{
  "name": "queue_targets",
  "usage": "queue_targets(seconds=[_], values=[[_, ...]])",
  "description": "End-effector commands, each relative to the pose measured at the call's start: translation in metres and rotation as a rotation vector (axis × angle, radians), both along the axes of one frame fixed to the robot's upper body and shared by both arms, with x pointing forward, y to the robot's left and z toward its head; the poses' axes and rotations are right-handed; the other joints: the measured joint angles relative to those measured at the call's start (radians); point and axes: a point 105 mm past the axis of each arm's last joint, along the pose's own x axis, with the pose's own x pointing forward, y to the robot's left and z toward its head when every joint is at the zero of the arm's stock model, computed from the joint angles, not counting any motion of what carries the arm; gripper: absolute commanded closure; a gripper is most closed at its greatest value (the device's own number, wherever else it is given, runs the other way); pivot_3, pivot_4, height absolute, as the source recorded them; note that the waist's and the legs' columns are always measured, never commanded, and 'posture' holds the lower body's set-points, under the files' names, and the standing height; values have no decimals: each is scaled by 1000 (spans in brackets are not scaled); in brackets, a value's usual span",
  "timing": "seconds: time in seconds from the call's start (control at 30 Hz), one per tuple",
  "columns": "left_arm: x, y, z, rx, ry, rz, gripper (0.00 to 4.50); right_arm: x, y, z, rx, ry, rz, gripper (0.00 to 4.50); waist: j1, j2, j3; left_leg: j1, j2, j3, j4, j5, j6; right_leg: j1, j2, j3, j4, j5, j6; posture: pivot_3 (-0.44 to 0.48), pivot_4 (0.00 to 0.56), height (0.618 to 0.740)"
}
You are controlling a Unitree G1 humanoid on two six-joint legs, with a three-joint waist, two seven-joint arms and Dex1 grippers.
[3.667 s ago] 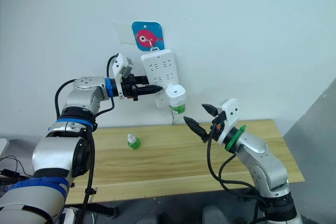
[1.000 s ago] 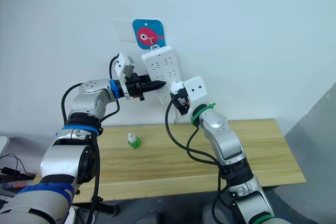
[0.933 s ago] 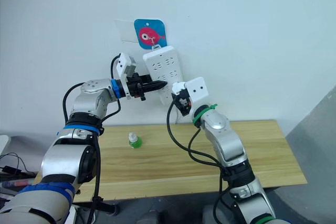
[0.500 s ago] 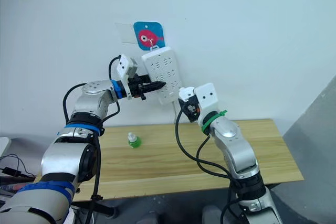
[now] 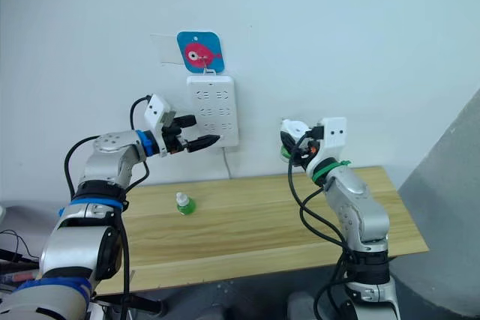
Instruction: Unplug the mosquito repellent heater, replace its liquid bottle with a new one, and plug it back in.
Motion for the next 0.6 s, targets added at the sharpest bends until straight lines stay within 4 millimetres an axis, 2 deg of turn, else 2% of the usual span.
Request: queue_targets(seconds=[0.03,0.07,0.13,0.23,0.3,0.47,0.6], values=[[-16,14,22,13,-127,35,12,2,-8,11,109,1,-16,1554,-1,1,2,0,0,0,0,0,0,0,0,0,0,0,0,-79,91,740],[-25,10,23,5,-145,11,12,2,-9,10,139,21,-19,1554,1,2,4,0,0,0,-1,0,0,0,0,1,0,0,0,-76,92,740],[-49,-12,23,-26,-159,-86,12,2,-11,7,203,65,-16,1554,5,4,7,0,0,0,-1,0,0,0,-2,0,0,0,0,-64,96,740],[-81,-53,18,-23,-191,-220,12,0,-10,3,321,143,15,1554,22,5,10,0,1,0,-1,0,0,0,-5,0,-1,0,0,-48,99,740],[-94,-78,16,-49,-212,-266,12,-2,-8,3,417,193,44,1554,34,6,11,0,-1,1,-1,0,0,1,-5,0,-1,0,0,-43,101,740],[-105,-132,11,-113,-297,-291,12,-7,-4,4,601,281,112,1554,45,8,13,2,-2,9,0,0,0,2,-4,2,-1,0,1,-45,102,740],[-101,-154,7,-155,-327,-259,12,-11,-6,8,690,304,146,1554,44,9,13,2,-1,11,-1,0,0,1,-2,4,-2,-1,2,-53,101,740]])
